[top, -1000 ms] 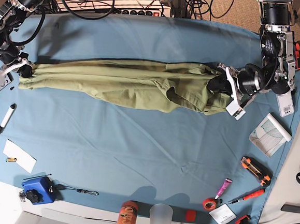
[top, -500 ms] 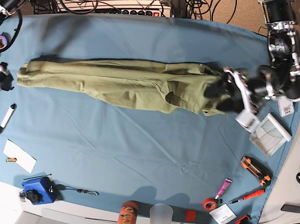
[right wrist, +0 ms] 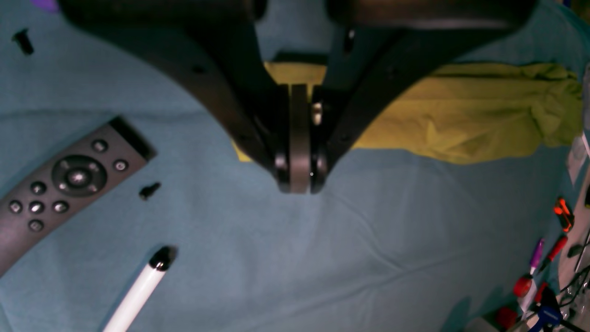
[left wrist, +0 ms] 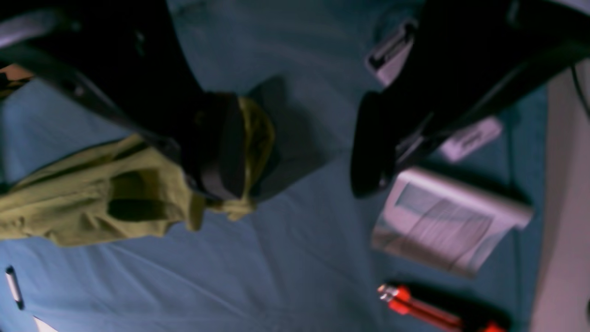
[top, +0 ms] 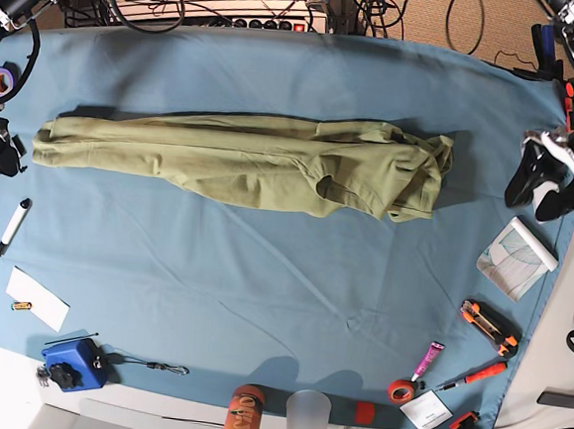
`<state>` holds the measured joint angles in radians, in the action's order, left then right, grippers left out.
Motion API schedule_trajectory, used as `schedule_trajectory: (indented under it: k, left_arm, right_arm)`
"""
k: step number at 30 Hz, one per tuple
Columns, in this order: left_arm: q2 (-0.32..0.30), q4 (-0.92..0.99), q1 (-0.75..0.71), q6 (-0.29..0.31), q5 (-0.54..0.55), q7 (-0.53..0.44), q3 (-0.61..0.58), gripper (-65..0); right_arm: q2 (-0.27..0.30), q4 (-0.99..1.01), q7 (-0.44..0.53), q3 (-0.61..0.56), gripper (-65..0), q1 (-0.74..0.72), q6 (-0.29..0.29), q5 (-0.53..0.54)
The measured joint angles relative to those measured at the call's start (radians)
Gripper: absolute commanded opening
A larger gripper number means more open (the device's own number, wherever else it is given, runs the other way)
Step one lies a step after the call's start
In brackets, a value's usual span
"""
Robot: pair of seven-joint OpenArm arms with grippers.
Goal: Layout the t-shirt on the table in an organized manner, then fold the t-shirt properly
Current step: 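Grasp the shirt end with the right gripper and fold it inward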
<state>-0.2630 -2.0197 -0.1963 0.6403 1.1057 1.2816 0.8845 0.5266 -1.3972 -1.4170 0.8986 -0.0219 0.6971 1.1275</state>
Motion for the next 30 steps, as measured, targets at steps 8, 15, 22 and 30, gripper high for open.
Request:
schedule_trajectory:
  k: [8,15,22,30]
  left_arm:
    - [0.002,0.0,-0.011,0.008,0.011,0.0,0.001,-27.9]
    - [0.002,0.0,-0.011,0.007,0.013,0.0,0.001,-27.9]
    - [0.002,0.0,-0.011,0.008,0.014,0.0,0.001,-27.9]
    - [0.002,0.0,-0.011,0.012,0.058,0.0,0.0,-27.9]
  right_arm:
    - [0.001,0.0,0.001,0.0,-34.8,0.0,0.0,-0.071]
    - [-0.012,0.055,0.008,0.0,-34.7,0.019,0.0,-0.15]
    - [-0.036,0.288,0.086,-0.003,-34.7,0.016,-0.002,-0.159]
    - [-0.087,0.318,0.13,-0.133,-34.7,-0.011,0.0,-0.117]
